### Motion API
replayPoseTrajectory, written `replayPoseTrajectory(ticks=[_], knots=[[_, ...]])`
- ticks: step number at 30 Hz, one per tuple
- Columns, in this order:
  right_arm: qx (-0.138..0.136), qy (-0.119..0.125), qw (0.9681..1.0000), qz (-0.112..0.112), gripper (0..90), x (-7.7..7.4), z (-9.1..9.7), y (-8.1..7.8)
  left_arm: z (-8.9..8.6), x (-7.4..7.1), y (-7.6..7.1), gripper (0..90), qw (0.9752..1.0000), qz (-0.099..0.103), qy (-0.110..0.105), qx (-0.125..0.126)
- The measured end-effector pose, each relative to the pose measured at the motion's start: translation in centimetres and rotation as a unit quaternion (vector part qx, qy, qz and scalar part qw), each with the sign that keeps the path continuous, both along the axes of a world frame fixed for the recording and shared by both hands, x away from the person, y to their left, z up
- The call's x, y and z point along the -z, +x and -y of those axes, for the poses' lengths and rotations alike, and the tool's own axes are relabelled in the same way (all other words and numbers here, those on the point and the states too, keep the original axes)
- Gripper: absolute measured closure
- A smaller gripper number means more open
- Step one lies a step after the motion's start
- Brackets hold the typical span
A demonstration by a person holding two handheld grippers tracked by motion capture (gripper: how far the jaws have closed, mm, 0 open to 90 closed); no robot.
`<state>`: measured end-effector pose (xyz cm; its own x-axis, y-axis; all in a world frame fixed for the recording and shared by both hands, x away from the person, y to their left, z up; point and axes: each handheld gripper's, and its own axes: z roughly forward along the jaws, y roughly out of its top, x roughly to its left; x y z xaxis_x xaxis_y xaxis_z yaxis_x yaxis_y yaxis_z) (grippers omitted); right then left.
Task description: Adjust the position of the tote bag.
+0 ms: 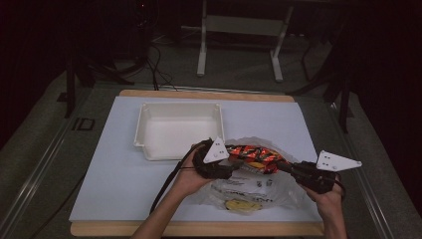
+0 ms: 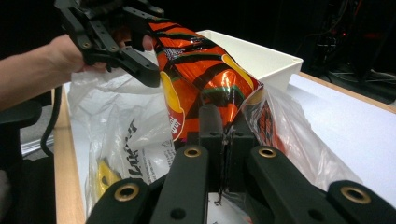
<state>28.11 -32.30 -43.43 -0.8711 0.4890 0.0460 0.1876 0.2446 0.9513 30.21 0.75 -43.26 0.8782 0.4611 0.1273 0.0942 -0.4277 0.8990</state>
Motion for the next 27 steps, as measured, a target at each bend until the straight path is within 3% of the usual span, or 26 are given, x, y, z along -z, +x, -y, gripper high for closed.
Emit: replayPoseTrajectory(ticks=[5,7,8,11,14,16,20,21,27], knots=[[0.004,-0.001,1.0000,-0.004,88.5,-0.2,0.1,0.1,0.2,-0.7,-0.3,69.0,0.9999,-0.006,0.008,-0.011],[0.004,-0.002,1.0000,-0.007,87.5,-0.2,0.1,0.2,0.2,-0.8,-0.3,71.8,0.9999,-0.010,0.008,-0.009],[0.019,-0.008,0.9998,-0.003,78.4,-0.3,0.2,0.1,0.2,-0.9,-0.1,78.1,0.9998,-0.017,0.007,-0.005],[0.046,-0.029,0.9985,-0.002,59.5,-0.3,0.1,0.0,0.2,-1.0,0.1,82.6,0.9996,-0.026,0.002,-0.007],[0.075,-0.074,0.9944,-0.004,48.7,0.0,-0.2,-0.2,0.2,-1.1,0.2,84.9,0.9994,-0.034,-0.005,-0.007],[0.088,-0.097,0.9914,-0.009,46.5,0.6,-0.3,-0.3,0.2,-1.2,0.4,86.0,0.9992,-0.039,-0.009,-0.006],[0.113,-0.127,0.9848,-0.031,45.1,2.5,-0.7,-0.2,-0.1,-1.2,0.7,87.4,0.9986,-0.050,-0.019,-0.006],[0.113,-0.127,0.9848,-0.031,45.1,2.5,-0.7,-0.2,-0.1,-1.2,0.7,87.5,0.9986,-0.050,-0.019,-0.006],[0.129,-0.163,0.9768,-0.051,44.7,5.1,-1.5,0.2,-0.3,-1.2,0.9,88.3,0.9978,-0.061,-0.027,-0.003]])
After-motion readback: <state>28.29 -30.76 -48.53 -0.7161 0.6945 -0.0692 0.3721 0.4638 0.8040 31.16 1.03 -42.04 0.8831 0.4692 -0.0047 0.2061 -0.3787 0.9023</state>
